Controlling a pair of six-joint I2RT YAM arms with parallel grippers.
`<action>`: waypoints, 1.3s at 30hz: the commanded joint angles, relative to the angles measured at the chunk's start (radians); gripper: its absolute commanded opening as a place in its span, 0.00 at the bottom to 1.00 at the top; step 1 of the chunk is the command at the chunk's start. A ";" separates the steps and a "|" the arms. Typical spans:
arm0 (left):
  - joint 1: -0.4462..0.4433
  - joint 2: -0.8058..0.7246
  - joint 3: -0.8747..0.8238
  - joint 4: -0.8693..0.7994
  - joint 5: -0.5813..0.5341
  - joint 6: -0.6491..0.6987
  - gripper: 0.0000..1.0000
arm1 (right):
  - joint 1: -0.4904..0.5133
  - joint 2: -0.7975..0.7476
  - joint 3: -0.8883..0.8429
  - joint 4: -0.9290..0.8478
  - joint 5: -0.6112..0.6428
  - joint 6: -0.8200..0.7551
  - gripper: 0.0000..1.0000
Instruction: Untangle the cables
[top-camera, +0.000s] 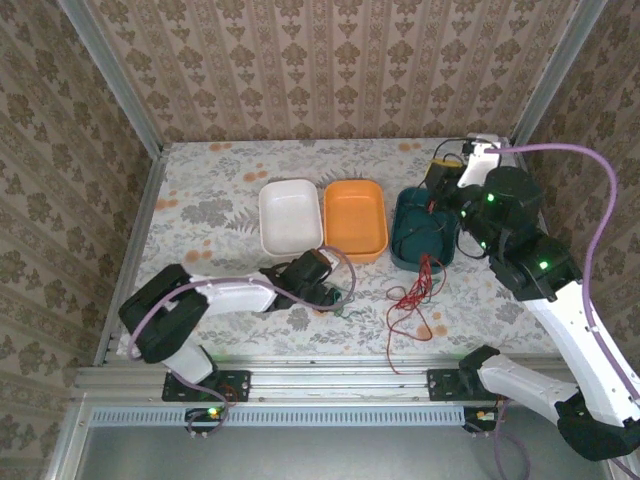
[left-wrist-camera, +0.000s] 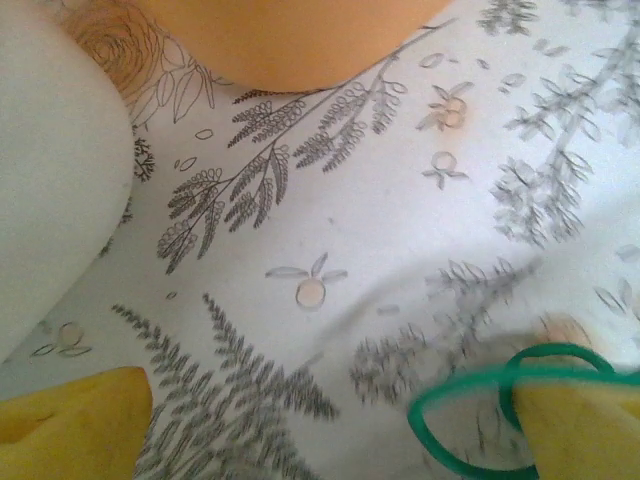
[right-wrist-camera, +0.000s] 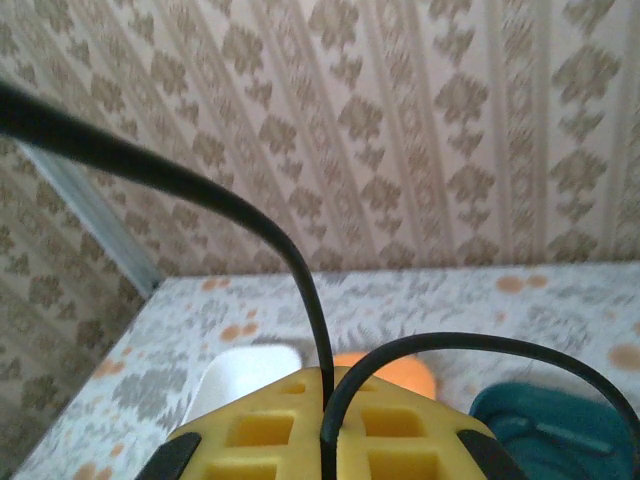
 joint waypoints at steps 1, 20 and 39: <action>-0.007 -0.118 -0.020 0.017 0.021 0.107 0.97 | 0.014 -0.013 -0.068 0.015 -0.072 0.096 0.00; -0.153 -0.015 0.221 0.203 0.293 0.347 1.00 | 0.208 0.087 -0.060 0.171 0.243 0.442 0.00; -0.179 0.314 0.264 0.544 0.397 0.317 1.00 | 0.129 0.054 0.034 -0.111 0.359 0.534 0.00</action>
